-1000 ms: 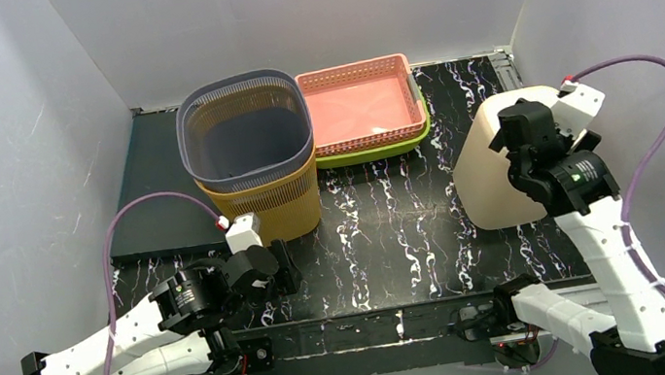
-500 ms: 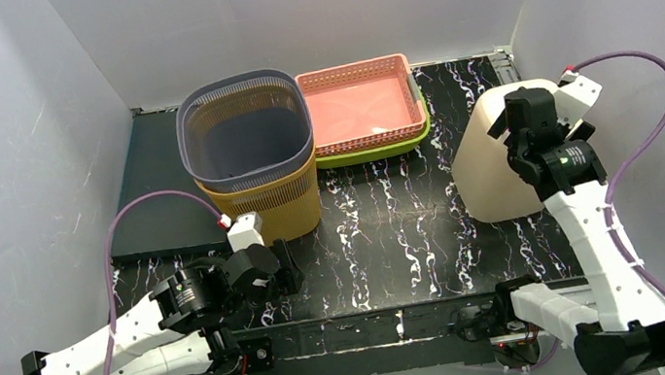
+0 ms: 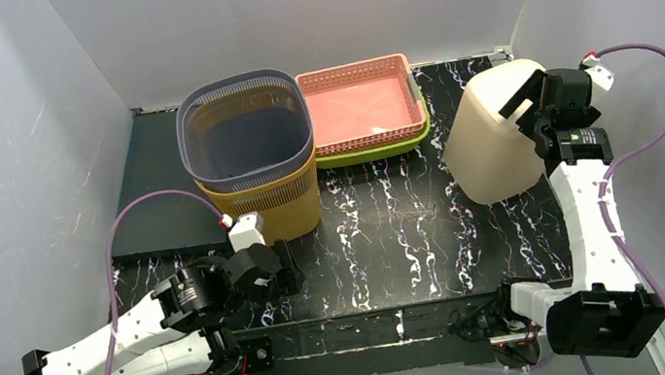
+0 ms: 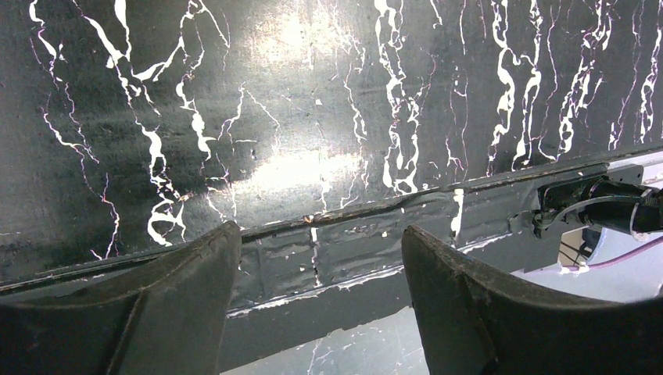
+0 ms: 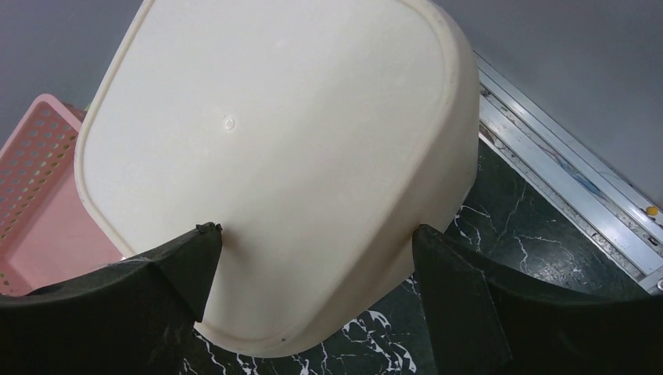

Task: Turn the large container upside down

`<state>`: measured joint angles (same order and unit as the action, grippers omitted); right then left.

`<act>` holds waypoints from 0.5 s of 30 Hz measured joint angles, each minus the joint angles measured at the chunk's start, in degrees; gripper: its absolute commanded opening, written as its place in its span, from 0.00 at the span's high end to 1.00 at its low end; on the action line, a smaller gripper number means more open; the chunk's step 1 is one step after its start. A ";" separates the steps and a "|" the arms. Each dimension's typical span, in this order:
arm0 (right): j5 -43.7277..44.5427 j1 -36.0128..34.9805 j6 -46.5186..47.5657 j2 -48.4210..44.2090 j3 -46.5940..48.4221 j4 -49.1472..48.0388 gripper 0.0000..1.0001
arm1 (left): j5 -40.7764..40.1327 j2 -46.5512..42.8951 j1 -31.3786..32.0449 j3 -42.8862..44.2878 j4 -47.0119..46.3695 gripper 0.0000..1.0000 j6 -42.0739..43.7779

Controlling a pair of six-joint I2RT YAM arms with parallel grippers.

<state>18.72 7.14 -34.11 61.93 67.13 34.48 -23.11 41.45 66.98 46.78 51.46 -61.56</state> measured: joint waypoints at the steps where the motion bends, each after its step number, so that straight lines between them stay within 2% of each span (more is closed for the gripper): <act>1: -0.59 -0.02 0.33 0.37 0.39 0.00 0.01 | 0.02 0.13 0.00 -0.02 0.00 0.26 0.00; 5: -2.62 -0.02 2.95 0.39 1.44 1.31 0.01 | 0.00 0.76 0.00 0.00 0.00 0.26 0.00; 10: -3.54 -0.13 8.46 -3.91 1.79 5.49 0.01 | 0.04 1.68 0.00 0.00 -0.02 0.26 0.09; 15: -9.68 -0.13 15.54 -5.70 6.49 9.70 0.02 | 0.35 2.19 0.00 0.00 -0.35 0.26 0.46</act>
<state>9.04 7.01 -18.57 56.23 73.63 44.18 -22.76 43.64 66.98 46.78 51.11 -61.10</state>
